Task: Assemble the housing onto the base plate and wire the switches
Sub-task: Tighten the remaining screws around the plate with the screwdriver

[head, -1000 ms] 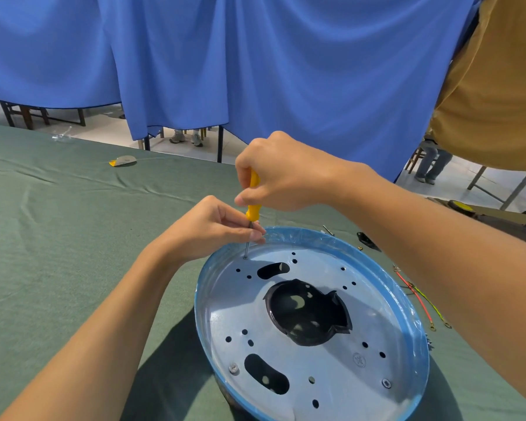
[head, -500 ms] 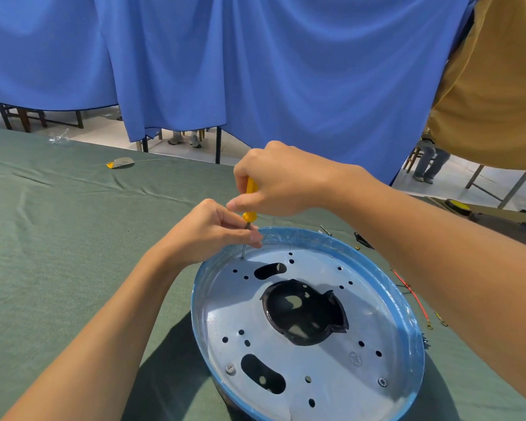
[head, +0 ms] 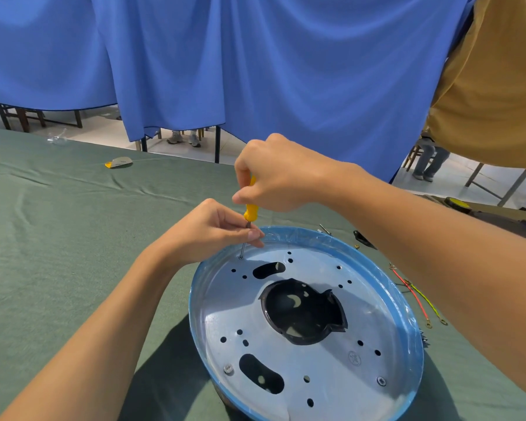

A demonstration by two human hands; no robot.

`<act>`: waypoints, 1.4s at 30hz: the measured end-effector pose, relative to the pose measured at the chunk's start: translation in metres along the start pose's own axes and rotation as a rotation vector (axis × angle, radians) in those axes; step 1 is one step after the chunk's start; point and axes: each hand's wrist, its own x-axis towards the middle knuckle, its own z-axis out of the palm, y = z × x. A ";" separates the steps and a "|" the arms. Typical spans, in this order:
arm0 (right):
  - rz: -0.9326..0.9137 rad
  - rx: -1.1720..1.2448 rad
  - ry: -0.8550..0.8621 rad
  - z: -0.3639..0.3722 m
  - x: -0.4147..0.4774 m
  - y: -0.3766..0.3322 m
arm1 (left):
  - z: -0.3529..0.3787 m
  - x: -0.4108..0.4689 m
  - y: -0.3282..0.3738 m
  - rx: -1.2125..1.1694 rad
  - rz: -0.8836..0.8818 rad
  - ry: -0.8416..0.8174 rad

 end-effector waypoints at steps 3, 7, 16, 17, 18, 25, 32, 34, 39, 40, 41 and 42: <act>0.012 -0.023 -0.013 0.004 0.002 0.000 | 0.003 -0.001 0.000 -0.026 -0.003 0.071; -0.046 0.016 -0.056 -0.007 -0.002 0.001 | 0.000 -0.001 0.001 0.010 -0.001 0.005; -0.059 -0.057 -0.078 -0.007 -0.002 -0.003 | 0.001 -0.001 0.002 0.030 -0.007 0.102; -0.080 -0.052 -0.095 -0.008 -0.002 -0.003 | -0.001 -0.001 0.003 0.024 -0.008 0.066; -0.096 -0.049 -0.096 -0.009 -0.002 -0.003 | -0.002 -0.001 0.003 0.010 -0.011 0.031; -0.002 -0.058 -0.040 -0.001 0.000 -0.002 | 0.002 -0.001 0.002 0.036 -0.025 0.022; -0.051 -0.085 -0.021 0.002 0.004 -0.003 | 0.003 -0.002 0.005 0.024 -0.051 0.009; -0.016 -0.064 -0.032 0.005 0.004 -0.003 | 0.003 -0.002 0.005 0.018 -0.035 0.109; -0.039 -0.023 -0.186 -0.007 0.002 -0.004 | -0.004 -0.001 0.002 0.040 -0.003 0.080; -0.045 -0.033 -0.224 -0.008 0.002 -0.004 | -0.004 -0.001 0.001 0.041 0.000 0.070; -0.051 -0.044 -0.239 -0.008 0.003 -0.005 | -0.004 -0.001 0.001 0.041 0.003 0.061; -0.056 -0.051 -0.236 -0.007 0.003 -0.005 | -0.005 -0.001 0.000 0.035 0.005 0.051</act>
